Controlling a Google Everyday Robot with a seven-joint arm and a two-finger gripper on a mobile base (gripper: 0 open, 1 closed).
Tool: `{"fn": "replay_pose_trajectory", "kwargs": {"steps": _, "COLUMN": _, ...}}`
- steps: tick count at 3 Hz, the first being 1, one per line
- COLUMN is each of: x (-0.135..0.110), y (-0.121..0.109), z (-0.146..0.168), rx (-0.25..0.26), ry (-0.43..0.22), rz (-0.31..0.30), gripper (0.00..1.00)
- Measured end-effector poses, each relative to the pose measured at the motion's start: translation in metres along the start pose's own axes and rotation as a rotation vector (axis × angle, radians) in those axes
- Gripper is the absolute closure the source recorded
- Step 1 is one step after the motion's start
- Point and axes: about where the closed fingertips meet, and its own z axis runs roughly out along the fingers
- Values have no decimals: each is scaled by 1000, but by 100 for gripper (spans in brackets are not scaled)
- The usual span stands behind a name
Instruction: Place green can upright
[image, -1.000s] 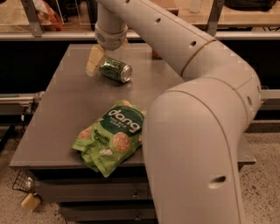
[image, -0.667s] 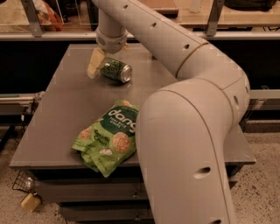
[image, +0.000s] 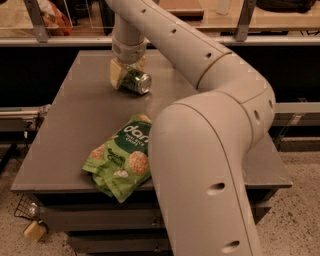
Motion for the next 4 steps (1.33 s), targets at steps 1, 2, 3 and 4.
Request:
{"fn": "replay_pose_trajectory", "kwargs": {"steps": 1, "x": 2, "y": -3, "z": -4, "rx": -3, "ry": -6, "rz": 18, "gripper": 61}}
{"fn": "replay_pose_trajectory", "kwargs": {"steps": 2, "x": 12, "y": -18, "z": -35, "rx": 13, "ry": -104, "rz": 17, "gripper": 92}}
{"fn": "replay_pose_trajectory", "kwargs": {"steps": 3, "x": 41, "y": -36, "z": -100, "rx": 44, "ry": -327, "rz": -64, "gripper": 100}}
{"fn": "replay_pose_trajectory", "kwargs": {"steps": 4, "x": 65, "y": -46, "z": -134, "rx": 59, "ry": -489, "rz": -142, "gripper": 100}}
